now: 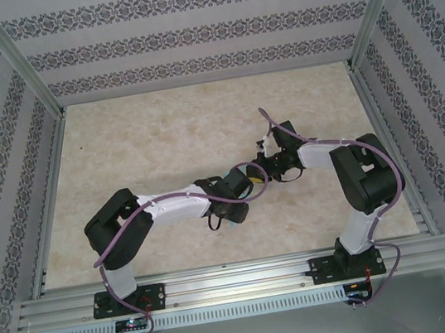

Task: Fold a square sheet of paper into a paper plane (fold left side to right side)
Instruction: Fold the wing for the fifth time at the center of the table.

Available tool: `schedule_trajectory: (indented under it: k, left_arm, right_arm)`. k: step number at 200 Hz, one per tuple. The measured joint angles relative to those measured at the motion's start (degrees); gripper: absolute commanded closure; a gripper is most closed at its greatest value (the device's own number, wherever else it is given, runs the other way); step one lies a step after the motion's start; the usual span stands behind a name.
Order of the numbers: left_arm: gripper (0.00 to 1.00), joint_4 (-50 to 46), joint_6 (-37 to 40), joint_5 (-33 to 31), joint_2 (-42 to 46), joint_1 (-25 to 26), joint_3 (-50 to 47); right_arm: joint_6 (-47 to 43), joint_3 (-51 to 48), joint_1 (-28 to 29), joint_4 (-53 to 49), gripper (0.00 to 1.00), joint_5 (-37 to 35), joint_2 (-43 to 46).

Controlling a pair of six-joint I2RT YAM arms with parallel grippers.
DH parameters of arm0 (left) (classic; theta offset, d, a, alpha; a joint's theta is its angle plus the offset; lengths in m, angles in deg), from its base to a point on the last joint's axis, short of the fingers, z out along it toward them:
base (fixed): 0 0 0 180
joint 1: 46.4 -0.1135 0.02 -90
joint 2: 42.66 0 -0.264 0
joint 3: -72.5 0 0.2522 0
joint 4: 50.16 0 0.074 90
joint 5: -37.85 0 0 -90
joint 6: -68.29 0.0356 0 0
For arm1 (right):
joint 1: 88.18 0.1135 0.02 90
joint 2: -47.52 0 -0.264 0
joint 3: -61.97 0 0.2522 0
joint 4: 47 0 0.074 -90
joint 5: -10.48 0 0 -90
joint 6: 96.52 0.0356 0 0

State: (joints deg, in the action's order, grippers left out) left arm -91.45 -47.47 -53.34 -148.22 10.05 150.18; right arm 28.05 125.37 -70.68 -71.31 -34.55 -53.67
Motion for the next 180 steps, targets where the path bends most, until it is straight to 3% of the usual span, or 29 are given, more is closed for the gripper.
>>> schedule_trajectory:
  k: [24, 61, 97, 180]
  left_arm:
    - [0.61, 0.02, -0.02, 0.00, 0.00, 0.00, 0.00]
    - [0.64, 0.07, -0.04, 0.20, 0.00, 0.00, -0.07]
    - [0.64, 1.16, -0.22, 0.66, 0.24, -0.07, -0.68]
    - [0.66, 9.05, -2.62, 7.76, 4.94, -3.98, -8.48]
  right_arm:
    - [-0.39, 0.00, -0.79, -1.05, 0.64, -0.90, 0.57]
    - [-1.51, -1.40, -3.96, -3.17, 0.58, -2.03, 6.45]
    - [-3.23, -4.96, -7.17, -5.51, 0.56, -3.04, 13.42]
    - [-3.82, -12.76, -5.11, -5.27, 0.57, -3.10, 16.31]
